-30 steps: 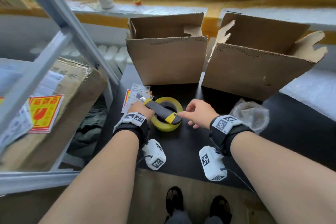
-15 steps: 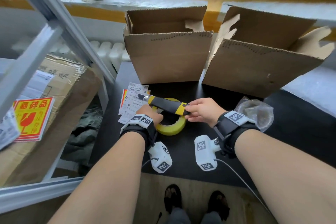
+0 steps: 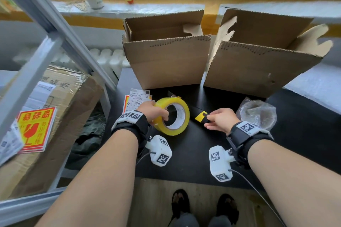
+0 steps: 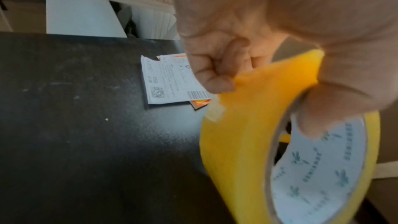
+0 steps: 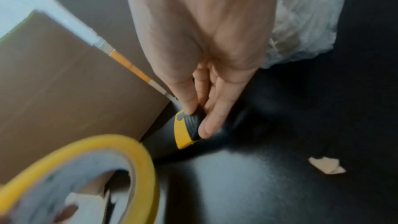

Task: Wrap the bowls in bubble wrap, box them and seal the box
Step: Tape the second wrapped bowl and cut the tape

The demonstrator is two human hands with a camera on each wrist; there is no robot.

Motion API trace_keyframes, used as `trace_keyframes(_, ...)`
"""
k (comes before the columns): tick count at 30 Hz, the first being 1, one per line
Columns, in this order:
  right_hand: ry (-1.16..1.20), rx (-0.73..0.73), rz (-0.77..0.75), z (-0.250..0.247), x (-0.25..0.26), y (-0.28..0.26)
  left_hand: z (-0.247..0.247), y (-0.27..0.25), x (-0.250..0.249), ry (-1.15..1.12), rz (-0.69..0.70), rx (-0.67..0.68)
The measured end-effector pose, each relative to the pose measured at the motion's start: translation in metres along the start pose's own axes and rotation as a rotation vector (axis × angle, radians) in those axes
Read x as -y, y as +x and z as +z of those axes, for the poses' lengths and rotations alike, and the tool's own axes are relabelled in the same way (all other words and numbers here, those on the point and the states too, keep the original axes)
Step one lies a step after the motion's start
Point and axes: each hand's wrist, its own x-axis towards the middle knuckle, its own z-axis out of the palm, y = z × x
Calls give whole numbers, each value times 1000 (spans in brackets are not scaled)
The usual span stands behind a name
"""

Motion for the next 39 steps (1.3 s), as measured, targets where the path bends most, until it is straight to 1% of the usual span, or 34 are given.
trace_keyframes(3, -135, -53, -51, 4, -2, 3, 2, 0, -3, -112, 13, 50)
trace_keyframes(5, -278, -128, -175, 4, 1, 4, 1, -1, -6, -192, -20, 78)
trace_keyframes(6, -331, -132, -242, 4, 6, 2, 1, -3, -8, -226, -41, 90)
trace_keyframes(7, -354, -74, -293, 5, 12, -2, 1, -6, -11, -246, -52, 104)
trace_keyframes(8, -359, 51, -315, 6, 18, -7, 1, -8, -14, -239, -47, 112)
trace_keyframes(10, -363, 368, -269, 7, 30, -19, 1, -12, -20, -191, -15, 119)
trace_keyframes(11, -387, 456, -252, 8, 36, -24, 0, -15, -24, -184, 0, 135)
trace_keyframes(12, -437, 472, -267, 8, 41, -28, 0, -17, -28, -197, 13, 162)
trace_keyframes(13, -498, 441, -313, 7, 45, -32, 0, -21, -32, -212, 25, 191)
trace_keyframes(15, -670, 297, -435, 4, 52, -40, 0, -30, -40, -233, 41, 254)
trace_keyframes(17, -795, 162, -494, -1, 57, -45, 1, -40, -49, -272, 71, 320)
trace_keyframes(19, -759, 80, -482, -8, 60, -45, 2, -46, -58, -295, 127, 355)
trace_keyframes(21, -676, 48, -463, -16, 63, -45, 1, -52, -67, -302, 188, 369)
trace_keyframes(24, -624, 19, -457, -25, 66, -45, 1, -58, -78, -291, 251, 399)
trace_keyframes(28, -488, -23, -416, -34, 67, -49, 1, -65, -86, -256, 271, 392)
trace_keyframes(29, -485, -34, -419, -36, 67, -50, 1, -67, -88, -244, 266, 387)
trace_keyframes(31, -546, -70, -471, -40, 69, -53, 3, -68, -93, -225, 255, 346)
trace_keyframes(34, -679, -151, -591, -42, 71, -59, 8, -64, -100, -211, 236, 247)
trace_keyframes(37, -792, -246, -682, -42, 74, -63, 10, -64, -107, -205, 210, 198)
trace_keyframes(39, -821, -280, -701, -43, 75, -64, 11, -65, -111, -183, 202, 188)
